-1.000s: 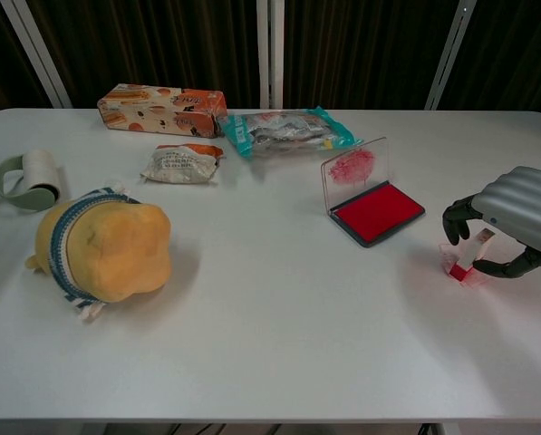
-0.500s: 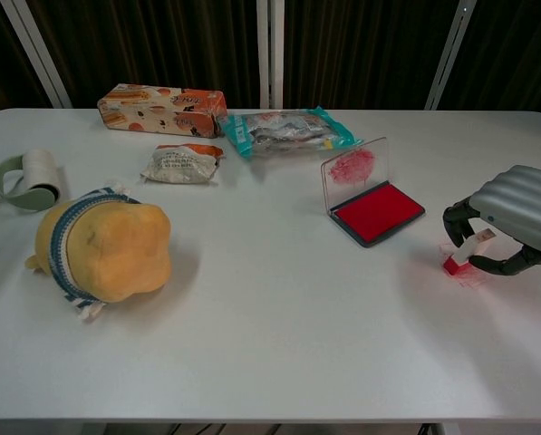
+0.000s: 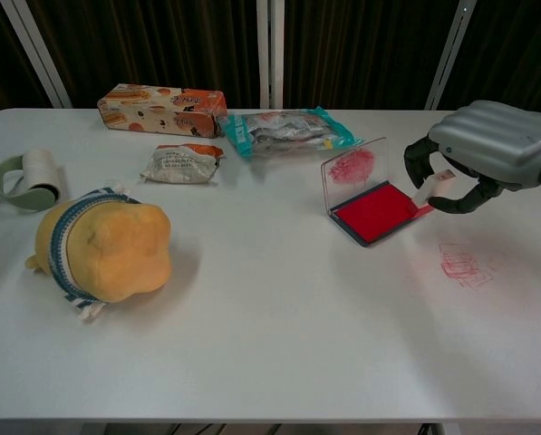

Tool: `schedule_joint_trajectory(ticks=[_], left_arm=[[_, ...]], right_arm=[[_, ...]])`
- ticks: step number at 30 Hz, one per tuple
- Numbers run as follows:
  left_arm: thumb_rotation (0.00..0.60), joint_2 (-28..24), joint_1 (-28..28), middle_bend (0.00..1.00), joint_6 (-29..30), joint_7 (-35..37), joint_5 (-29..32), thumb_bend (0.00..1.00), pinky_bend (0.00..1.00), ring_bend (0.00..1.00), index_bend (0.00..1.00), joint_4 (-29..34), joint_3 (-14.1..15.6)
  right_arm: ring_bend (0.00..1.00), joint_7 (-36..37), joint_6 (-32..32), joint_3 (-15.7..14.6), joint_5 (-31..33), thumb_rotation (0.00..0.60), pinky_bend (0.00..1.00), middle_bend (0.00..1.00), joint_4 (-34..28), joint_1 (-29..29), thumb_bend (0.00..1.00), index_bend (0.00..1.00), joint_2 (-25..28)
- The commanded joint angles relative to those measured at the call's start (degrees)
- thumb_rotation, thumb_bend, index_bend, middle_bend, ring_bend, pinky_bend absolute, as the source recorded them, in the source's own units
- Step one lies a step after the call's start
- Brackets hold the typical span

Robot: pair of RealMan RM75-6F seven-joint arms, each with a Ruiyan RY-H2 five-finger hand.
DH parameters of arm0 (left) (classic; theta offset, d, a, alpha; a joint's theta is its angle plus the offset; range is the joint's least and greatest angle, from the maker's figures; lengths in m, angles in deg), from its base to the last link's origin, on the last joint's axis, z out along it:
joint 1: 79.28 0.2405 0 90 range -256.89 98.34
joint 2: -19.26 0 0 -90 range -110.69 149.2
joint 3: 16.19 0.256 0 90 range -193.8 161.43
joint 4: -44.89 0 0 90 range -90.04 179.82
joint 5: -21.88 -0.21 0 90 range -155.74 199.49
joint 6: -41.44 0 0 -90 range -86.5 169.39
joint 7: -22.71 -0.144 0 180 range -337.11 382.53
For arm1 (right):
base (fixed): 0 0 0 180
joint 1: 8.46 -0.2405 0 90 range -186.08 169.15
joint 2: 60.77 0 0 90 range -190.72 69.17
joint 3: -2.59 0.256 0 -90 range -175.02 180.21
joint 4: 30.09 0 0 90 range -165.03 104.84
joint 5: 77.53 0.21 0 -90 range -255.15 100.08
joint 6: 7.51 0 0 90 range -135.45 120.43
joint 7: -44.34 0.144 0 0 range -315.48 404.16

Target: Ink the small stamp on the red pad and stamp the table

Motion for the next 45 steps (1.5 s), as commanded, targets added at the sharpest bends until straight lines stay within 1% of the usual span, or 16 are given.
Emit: schedule_joint_trajectory(ticks=[1, 2, 5, 11, 23, 30, 34, 37, 40, 43, 45], left_arm=[[0.491, 0.10, 0.01, 0.19, -0.05, 0.18, 0.12, 0.12, 0.21, 0.12, 0.16, -0.21, -0.03], [0.494, 0.14, 0.00, 0.19, -0.06, 0.27, 0.14, 0.12, 0.21, 0.12, 0.16, -0.32, -0.07], [0.492, 0.27, 0.01, 0.19, -0.21, 0.54, 0.24, 0.12, 0.21, 0.12, 0.16, -0.65, -0.02], [0.490, 0.47, 0.07, 0.19, -0.27, 1.05, 0.34, 0.12, 0.21, 0.12, 0.16, -1.25, -0.01], [0.492, 0.33, -0.11, 0.19, -0.45, 1.37, 0.34, 0.12, 0.21, 0.12, 0.16, -1.46, -0.15], [0.493, -0.09, 0.04, 0.19, -0.19, 1.23, 0.42, 0.12, 0.21, 0.12, 0.16, -1.15, -0.23], [0.493, -0.24, 0.08, 0.19, -0.03, 1.18, 0.25, 0.12, 0.21, 0.12, 0.16, -0.95, -0.21], [0.494, -0.20, 0.06, 0.19, -0.06, 1.08, 0.11, 0.12, 0.21, 0.12, 0.16, -0.82, -0.15], [0.492, -0.08, 0.01, 0.19, -0.01, 0.95, -0.03, 0.12, 0.21, 0.12, 0.16, -0.67, -0.17], [0.492, 0.05, -0.06, 0.19, -0.03, 0.76, -0.15, 0.12, 0.21, 0.12, 0.16, -0.53, -0.16], [0.492, 0.21, -0.11, 0.19, -0.12, 0.62, -0.24, 0.12, 0.21, 0.12, 0.16, -0.47, -0.09]], right_arm=[[0.75, -5.28, -8.30, 4.06, 8.37, 0.600, 0.94, 0.55, -2.50, -4.29, 0.35, 0.60, -1.18], [0.75, -7.07, -9.85, 4.69, 10.49, 0.600, 0.94, 0.55, -2.40, -5.13, 0.35, 0.61, -1.99], [0.75, -10.60, -11.48, 5.47, 13.89, 0.600, 0.94, 0.55, -1.23, -6.66, 0.35, 0.61, -4.29], [0.75, -14.11, -12.74, 5.34, 17.70, 0.600, 0.94, 0.55, 1.12, -8.43, 0.35, 0.61, -7.43], [0.75, -17.33, -14.07, 4.10, 22.09, 0.600, 0.94, 0.56, 4.22, -10.41, 0.36, 0.63, -9.64], [0.75, -17.05, -13.91, 3.45, 22.85, 0.600, 0.94, 0.57, 5.65, -10.99, 0.37, 0.64, -10.55], [0.75, -15.79, -12.37, 3.77, 22.35, 0.600, 0.94, 0.57, 4.07, -10.82, 0.37, 0.64, -9.38], [0.75, -14.48, -10.24, 4.17, 21.36, 0.600, 0.94, 0.57, 1.15, -10.25, 0.37, 0.64, -7.10], [0.75, -13.50, -7.59, 4.07, 20.13, 0.600, 0.94, 0.58, -3.22, -8.96, 0.37, 0.64, -3.62], [0.75, -13.54, -5.91, 2.52, 19.16, 0.600, 0.94, 0.57, -7.18, -7.24, 0.37, 0.64, -0.13], [0.75, -13.66, -5.11, 0.76, 18.51, 0.600, 0.94, 0.57, -9.14, -5.82, 0.37, 0.64, 1.81]])
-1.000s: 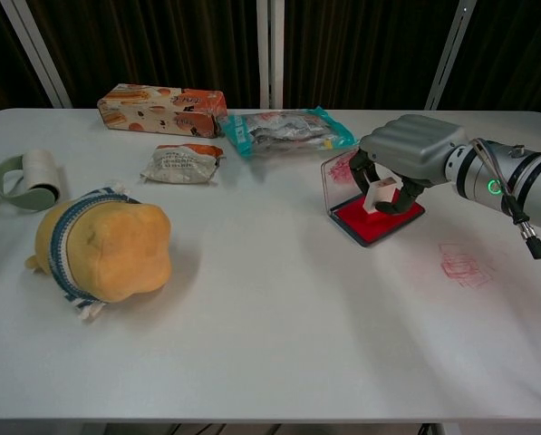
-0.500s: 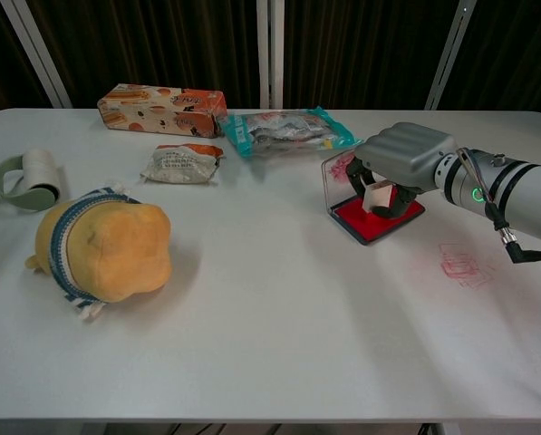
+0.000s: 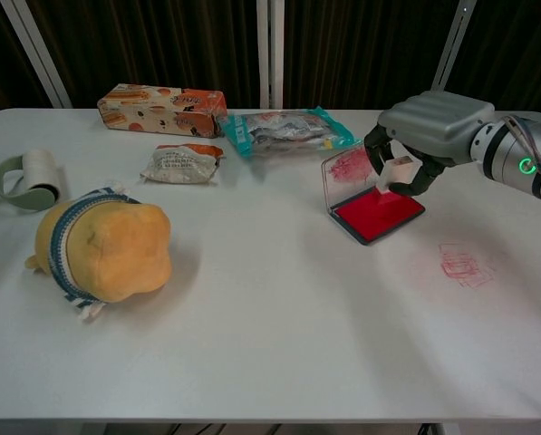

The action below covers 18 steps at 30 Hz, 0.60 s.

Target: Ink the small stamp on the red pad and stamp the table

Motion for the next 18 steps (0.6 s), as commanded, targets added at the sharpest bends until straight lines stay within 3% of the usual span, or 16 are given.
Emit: schedule_joint_trajectory(ticks=[1, 10, 18], left_arm=[[0.493, 0.20, -0.06, 0.19, -0.14, -0.16, -0.11, 0.12, 0.21, 0.12, 0.16, 0.07, 0.11], [0.493, 0.34, -0.17, 0.19, -0.29, -0.45, -0.19, 0.12, 0.21, 0.12, 0.16, 0.17, 0.16], [0.494, 0.74, -0.25, 0.19, -0.56, -0.10, -0.24, 0.12, 0.21, 0.12, 0.16, -0.29, 0.31]], right_arm=[[0.75, 0.41, 2.32, -3.41, -1.64, 0.600, 0.94, 0.57, -4.14, 3.21, 0.37, 0.64, 4.16], [0.75, 6.15, 6.88, -8.93, -7.27, 0.600, 0.94, 0.56, -2.63, 8.59, 0.37, 0.64, 4.76], [0.75, 8.15, 7.69, -10.26, -9.83, 0.600, 0.94, 0.56, 0.38, 10.10, 0.36, 0.63, 3.49]])
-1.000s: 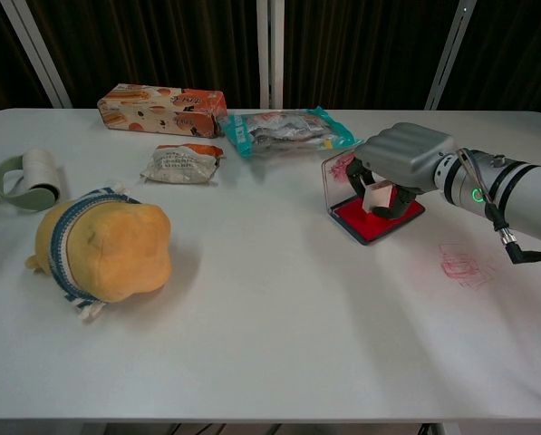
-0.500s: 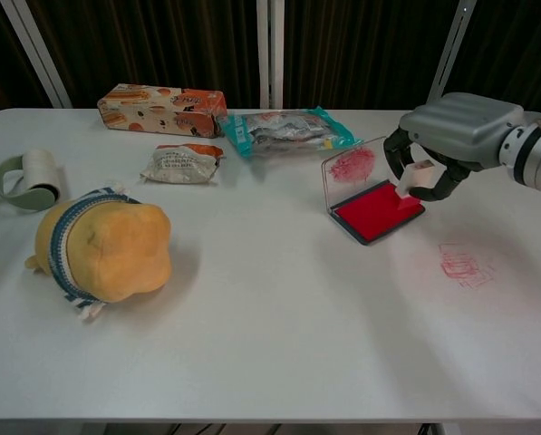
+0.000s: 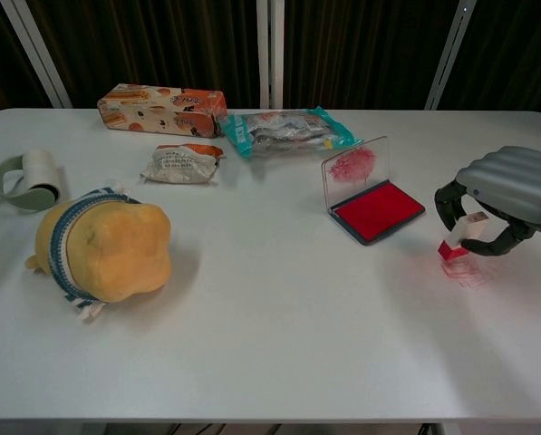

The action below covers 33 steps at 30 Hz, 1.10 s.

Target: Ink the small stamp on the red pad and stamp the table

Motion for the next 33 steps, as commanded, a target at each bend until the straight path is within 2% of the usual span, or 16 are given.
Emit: schedule_joint_trajectory(ticks=[1, 16, 23, 33], left_arm=[[0.494, 0.00, 0.06, 0.19, 0.10, 0.07, 0.03, 0.12, 0.21, 0.12, 0.16, -0.07, 0.00], [0.493, -0.12, 0.33, 0.19, 0.48, 0.50, 0.11, 0.12, 0.21, 0.12, 0.16, -0.38, 0.02], [0.494, -0.15, 0.33, 0.19, 0.40, 0.82, 0.08, 0.12, 0.21, 0.12, 0.16, -0.48, 0.07], [0.494, -0.44, 0.24, 0.19, 0.41, 0.79, -0.03, 0.12, 0.21, 0.12, 0.16, -0.26, 0.01]], right_arm=[[0.75, 0.26, -0.09, -0.16, -0.41, 0.600, 0.94, 0.55, 0.54, 0.25, 0.36, 0.63, -0.36], [0.75, -0.99, -2.19, -0.13, -0.62, 0.600, 0.94, 0.49, 1.56, 0.58, 0.34, 0.52, -1.07], [0.75, -1.75, -3.37, -0.33, -0.50, 0.600, 0.94, 0.40, 0.68, 0.63, 0.30, 0.38, -0.13], [0.75, -2.47, -3.55, -0.26, -0.71, 0.600, 0.94, 0.31, -1.31, 0.87, 0.29, 0.24, 1.57]])
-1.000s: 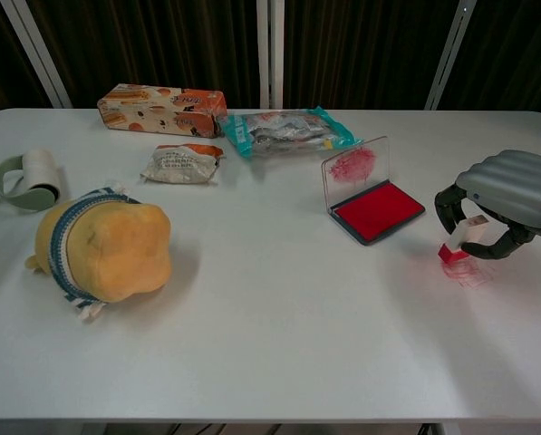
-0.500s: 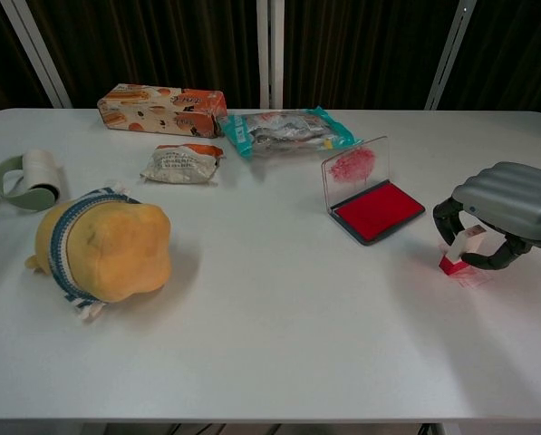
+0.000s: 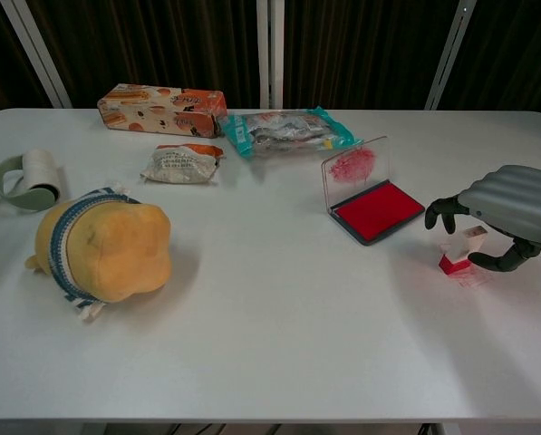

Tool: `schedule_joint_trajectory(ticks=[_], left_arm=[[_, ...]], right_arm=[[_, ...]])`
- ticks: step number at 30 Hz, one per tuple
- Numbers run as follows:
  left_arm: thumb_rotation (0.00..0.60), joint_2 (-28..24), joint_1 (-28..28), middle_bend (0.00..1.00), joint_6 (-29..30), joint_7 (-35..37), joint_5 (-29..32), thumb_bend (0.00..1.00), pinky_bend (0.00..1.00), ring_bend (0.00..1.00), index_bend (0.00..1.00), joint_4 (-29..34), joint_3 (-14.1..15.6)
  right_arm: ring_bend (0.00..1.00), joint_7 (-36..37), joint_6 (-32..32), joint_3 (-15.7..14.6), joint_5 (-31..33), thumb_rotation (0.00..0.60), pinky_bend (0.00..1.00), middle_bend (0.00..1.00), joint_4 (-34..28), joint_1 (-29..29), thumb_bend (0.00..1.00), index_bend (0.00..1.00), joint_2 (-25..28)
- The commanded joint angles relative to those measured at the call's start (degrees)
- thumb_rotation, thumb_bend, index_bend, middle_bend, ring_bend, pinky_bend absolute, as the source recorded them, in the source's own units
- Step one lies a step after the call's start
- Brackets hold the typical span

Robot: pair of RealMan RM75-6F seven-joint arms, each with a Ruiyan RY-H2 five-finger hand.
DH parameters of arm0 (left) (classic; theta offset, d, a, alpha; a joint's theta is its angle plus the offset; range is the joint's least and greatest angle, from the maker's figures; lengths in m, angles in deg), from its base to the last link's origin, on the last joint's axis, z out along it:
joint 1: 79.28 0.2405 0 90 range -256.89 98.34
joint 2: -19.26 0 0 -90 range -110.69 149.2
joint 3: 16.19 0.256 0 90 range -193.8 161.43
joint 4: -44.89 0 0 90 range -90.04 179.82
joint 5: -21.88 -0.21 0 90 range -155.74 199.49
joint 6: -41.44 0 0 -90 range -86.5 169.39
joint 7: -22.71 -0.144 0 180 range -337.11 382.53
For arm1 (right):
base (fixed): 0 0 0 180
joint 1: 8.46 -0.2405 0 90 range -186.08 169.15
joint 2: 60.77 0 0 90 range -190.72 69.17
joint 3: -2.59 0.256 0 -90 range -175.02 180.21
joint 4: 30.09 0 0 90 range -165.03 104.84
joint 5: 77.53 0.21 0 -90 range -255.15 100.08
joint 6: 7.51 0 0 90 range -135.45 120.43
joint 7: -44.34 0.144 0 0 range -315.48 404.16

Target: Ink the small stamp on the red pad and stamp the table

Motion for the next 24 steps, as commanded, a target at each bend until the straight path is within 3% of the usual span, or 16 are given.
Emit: schedule_joint_trajectory(ticks=[1, 6, 9, 13, 15, 16, 17, 19, 20, 24], left_arm=[[0.494, -0.11, 0.00, 0.19, 0.07, -0.02, -0.02, 0.12, 0.21, 0.12, 0.16, 0.11, -0.04], [0.493, -0.30, 0.07, 0.19, 0.16, -0.10, -0.02, 0.12, 0.21, 0.12, 0.17, 0.37, -0.02], [0.493, -0.36, 0.13, 0.19, 0.22, -0.26, -0.01, 0.12, 0.21, 0.12, 0.17, 0.66, 0.00], [0.492, -0.66, 0.14, 0.19, 0.26, -0.77, -0.26, 0.12, 0.21, 0.12, 0.17, 1.46, 0.11], [0.492, -1.00, 0.19, 0.19, 0.36, -1.07, -0.18, 0.12, 0.21, 0.12, 0.17, 1.92, 0.05], [0.492, -1.14, 0.20, 0.19, 0.45, -1.17, -0.12, 0.12, 0.21, 0.12, 0.17, 2.05, -0.02], [0.493, -1.30, 0.21, 0.19, 0.58, -1.35, -0.04, 0.12, 0.21, 0.12, 0.17, 2.16, -0.15], [0.491, -1.41, 0.24, 0.19, 0.72, -1.72, 0.17, 0.12, 0.21, 0.12, 0.17, 2.31, -0.32], [0.492, -1.43, 0.25, 0.19, 0.70, -1.77, 0.21, 0.12, 0.21, 0.12, 0.17, 2.36, -0.32], [0.492, -1.83, 0.28, 0.19, 0.54, -2.13, 0.17, 0.12, 0.21, 0.12, 0.17, 2.85, -0.19]], right_arm=[[0.75, -0.19, 0.24, -0.09, -0.33, 0.600, 0.94, 0.30, -1.16, 0.16, 0.29, 0.21, 1.05], [0.75, -1.23, 1.99, -0.71, -1.04, 0.600, 0.94, 0.24, -5.26, 1.24, 0.26, 0.07, 5.25], [0.75, -1.50, 6.38, -1.10, -2.35, 0.600, 0.94, 0.21, -10.47, 3.33, 0.24, 0.06, 10.56], [0.71, 3.45, 19.02, -1.01, -6.47, 0.600, 0.92, 0.25, -18.86, 9.14, 0.22, 0.08, 19.37], [0.60, 8.15, 27.09, -0.64, -8.58, 0.600, 0.87, 0.26, -21.00, 13.11, 0.21, 0.08, 22.77], [0.44, 9.94, 29.91, -0.48, -9.03, 0.600, 0.72, 0.21, -21.12, 14.67, 0.19, 0.05, 23.63], [0.22, 11.47, 32.56, -0.32, -8.80, 0.600, 0.43, 0.12, -21.10, 16.49, 0.16, 0.02, 24.53], [0.02, 12.79, 35.66, 0.76, -7.04, 0.600, 0.08, 0.01, -20.71, 18.77, 0.10, 0.00, 24.82], [0.00, 13.45, 36.10, 1.12, -6.39, 0.600, 0.00, 0.00, -20.55, 19.21, 0.08, 0.00, 24.62], [0.00, 12.57, 33.35, 2.12, -0.51, 0.600, 0.00, 0.00, -20.24, 20.41, 0.07, 0.00, 24.17]])
